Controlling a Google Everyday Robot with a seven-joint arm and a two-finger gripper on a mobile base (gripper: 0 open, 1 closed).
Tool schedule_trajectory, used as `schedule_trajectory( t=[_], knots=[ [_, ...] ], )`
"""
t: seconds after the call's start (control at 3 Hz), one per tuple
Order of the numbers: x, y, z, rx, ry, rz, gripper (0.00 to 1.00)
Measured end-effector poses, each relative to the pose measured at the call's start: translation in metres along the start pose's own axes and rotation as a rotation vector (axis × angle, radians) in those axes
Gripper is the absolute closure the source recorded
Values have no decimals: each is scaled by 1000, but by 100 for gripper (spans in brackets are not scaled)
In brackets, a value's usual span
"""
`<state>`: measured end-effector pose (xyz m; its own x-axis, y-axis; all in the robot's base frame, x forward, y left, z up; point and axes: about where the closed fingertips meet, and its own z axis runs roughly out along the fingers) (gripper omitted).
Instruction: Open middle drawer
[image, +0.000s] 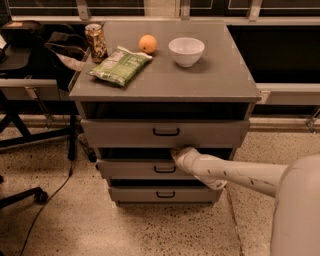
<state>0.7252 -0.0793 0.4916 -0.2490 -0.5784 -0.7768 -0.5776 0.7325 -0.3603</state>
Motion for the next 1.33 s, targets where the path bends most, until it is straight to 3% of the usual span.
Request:
schedule_trajectory(
  t=[1.33],
  knots=[
    [11, 13, 10, -36, 75, -62, 100]
  ],
)
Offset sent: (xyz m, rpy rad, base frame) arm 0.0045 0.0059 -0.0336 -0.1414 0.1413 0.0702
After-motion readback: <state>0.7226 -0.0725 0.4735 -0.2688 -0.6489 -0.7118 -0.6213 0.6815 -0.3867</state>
